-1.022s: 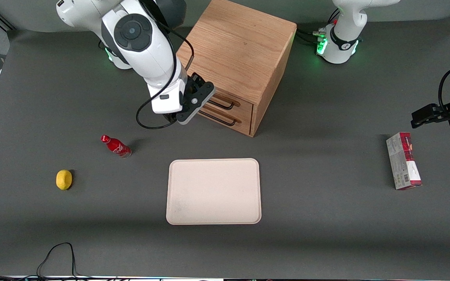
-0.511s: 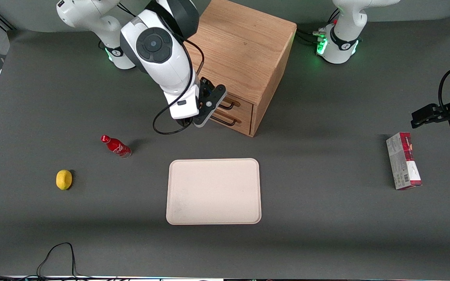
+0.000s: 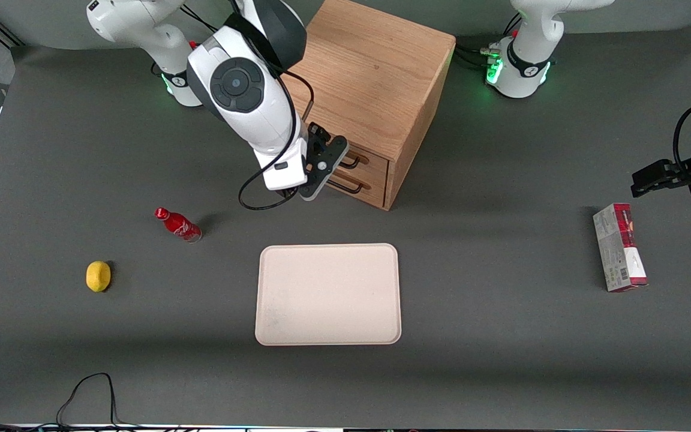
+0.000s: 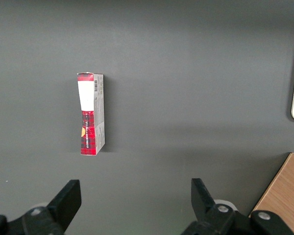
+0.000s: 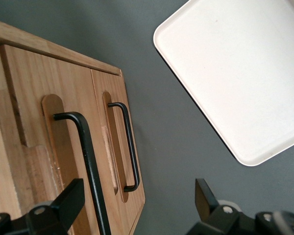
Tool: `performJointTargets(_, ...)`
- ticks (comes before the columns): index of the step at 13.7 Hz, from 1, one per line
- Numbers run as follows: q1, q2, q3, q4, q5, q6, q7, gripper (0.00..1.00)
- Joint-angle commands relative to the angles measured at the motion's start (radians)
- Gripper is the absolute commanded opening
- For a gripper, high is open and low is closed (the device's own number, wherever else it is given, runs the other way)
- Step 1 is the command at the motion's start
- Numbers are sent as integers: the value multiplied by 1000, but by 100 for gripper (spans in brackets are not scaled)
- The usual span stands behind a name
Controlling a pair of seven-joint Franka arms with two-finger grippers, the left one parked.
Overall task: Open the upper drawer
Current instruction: 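Align the open right gripper around the upper drawer's black handle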
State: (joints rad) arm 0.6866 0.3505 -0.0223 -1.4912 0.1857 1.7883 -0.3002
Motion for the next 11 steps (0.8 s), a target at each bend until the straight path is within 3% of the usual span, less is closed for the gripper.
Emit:
performJointTargets(1,1,15,-5,15,29,-13,-28,100)
performJointTargets(5,-2,27,-8,14,78,-56,-49,100)
performJointTargets(11,-5,39,-10,14,78,-66,-80,100)
